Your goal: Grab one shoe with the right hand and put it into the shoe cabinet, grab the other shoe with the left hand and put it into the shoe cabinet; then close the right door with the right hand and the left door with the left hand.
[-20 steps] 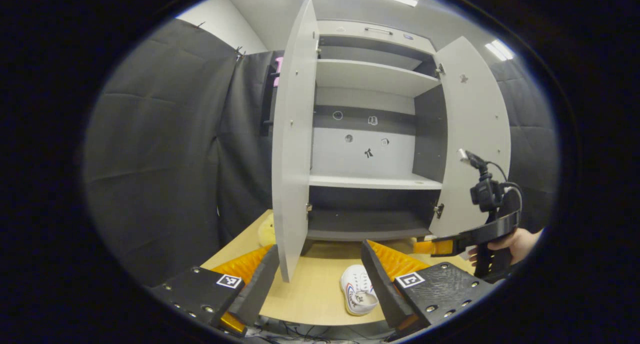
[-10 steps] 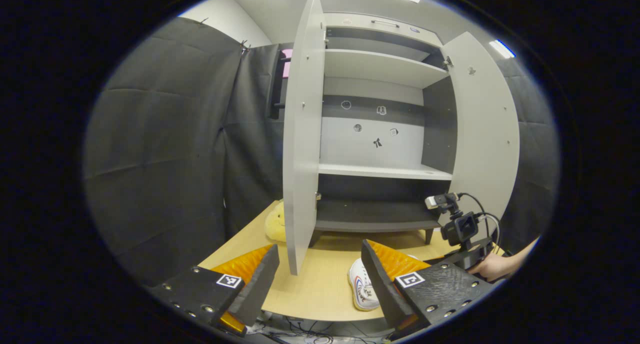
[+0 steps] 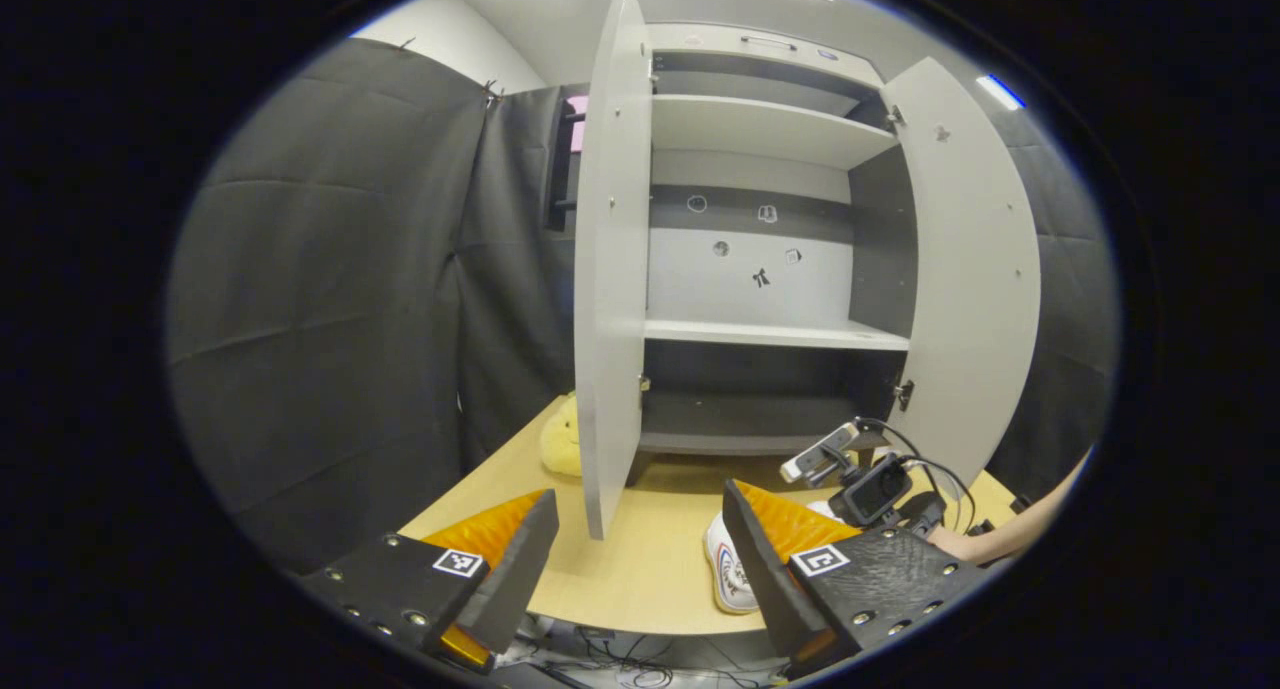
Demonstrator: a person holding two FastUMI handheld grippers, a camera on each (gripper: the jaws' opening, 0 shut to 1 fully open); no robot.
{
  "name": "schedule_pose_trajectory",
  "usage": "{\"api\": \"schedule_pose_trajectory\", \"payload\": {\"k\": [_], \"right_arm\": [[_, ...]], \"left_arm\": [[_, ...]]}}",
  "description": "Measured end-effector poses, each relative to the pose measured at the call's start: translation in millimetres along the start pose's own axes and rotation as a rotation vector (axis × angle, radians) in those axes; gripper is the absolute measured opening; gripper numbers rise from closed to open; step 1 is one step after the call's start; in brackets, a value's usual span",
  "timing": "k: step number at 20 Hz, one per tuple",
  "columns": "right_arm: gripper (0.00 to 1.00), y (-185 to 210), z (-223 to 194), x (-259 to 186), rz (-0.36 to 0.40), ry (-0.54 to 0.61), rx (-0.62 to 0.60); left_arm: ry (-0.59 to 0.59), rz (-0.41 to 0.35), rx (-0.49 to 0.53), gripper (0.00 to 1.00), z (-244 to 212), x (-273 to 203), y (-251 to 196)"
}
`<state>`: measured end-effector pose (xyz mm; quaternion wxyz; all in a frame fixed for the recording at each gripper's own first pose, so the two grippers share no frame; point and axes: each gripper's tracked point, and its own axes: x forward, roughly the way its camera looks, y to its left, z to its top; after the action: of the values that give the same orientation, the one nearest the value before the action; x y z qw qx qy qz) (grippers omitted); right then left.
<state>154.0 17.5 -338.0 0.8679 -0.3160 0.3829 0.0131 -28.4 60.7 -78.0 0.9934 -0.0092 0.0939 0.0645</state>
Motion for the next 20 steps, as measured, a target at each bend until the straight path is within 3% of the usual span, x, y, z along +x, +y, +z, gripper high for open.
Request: {"api": "schedule_pose_trajectory", "payload": {"k": [1, 3, 4, 5, 6, 7, 8, 9, 10, 11, 12, 16, 20], "right_arm": [[0.53, 0.5, 1.7, -1.8, -0.023, -0.005, -0.026], [0.53, -2.5, -2.0, -5.5, -0.059, -0.013, -0.009], [0.38, -2.7, 0.5, -0.7, -0.057, -0.011, -0.003], [0.38, -0.6, 0.6, 4.8, -0.015, -0.010, -0.002], [0.30, -3.4, -1.7, 13.2, -0.020, 0.002, 0.028], [0.21, -3.2, 2.0, -14.6, 0.011, -0.001, 0.051], [0.15, -1.6, -3.0, -0.3, 0.038, 0.011, 0.063], [0.14, -3.0, -3.0, -13.0, 0.052, 0.007, 0.090], [0.03, -4.8, -4.5, -4.9, 0.072, 0.010, 0.095], [0.06, -5.6, -4.1, -6.4, 0.090, 0.005, 0.110], [0.02, -7.0, -7.6, -7.8, 0.102, -0.001, 0.121], [0.02, -14.4, -7.6, -32.0, 0.181, -0.034, 0.246], [0.02, -36.2, -4.1, -60.1, 0.140, -0.114, 0.267]], "left_arm": [[-0.001, 0.002, 0.002, 0.94, -2.1, -4.0, 0.9], [-0.007, 0.006, 0.007, 0.94, -0.1, -8.4, 1.1], [-0.011, 0.006, 0.010, 0.94, 1.5, -9.3, 1.4], [-0.015, 0.005, 0.015, 0.94, 1.9, -12.4, 1.4], [-0.018, 0.004, 0.021, 0.95, 2.2, -13.9, 1.3], [-0.021, 0.001, 0.028, 0.95, 2.7, -15.5, 1.0], [-0.022, -0.001, 0.036, 0.95, 3.5, -17.2, 0.2], [-0.024, -0.003, 0.045, 0.95, 2.7, -20.0, -0.1], [-0.027, -0.004, 0.052, 0.95, 3.1, -21.3, -0.9], [-0.028, -0.008, 0.056, 0.95, 3.0, -22.8, -1.7], [-0.030, -0.014, 0.058, 0.95, 3.5, -24.5, -3.5], [-0.048, -0.040, 0.073, 0.96, 8.1, -30.3, -13.1], [-0.055, -0.082, 0.083, 0.96, 8.3, -28.1, -28.4]]}}
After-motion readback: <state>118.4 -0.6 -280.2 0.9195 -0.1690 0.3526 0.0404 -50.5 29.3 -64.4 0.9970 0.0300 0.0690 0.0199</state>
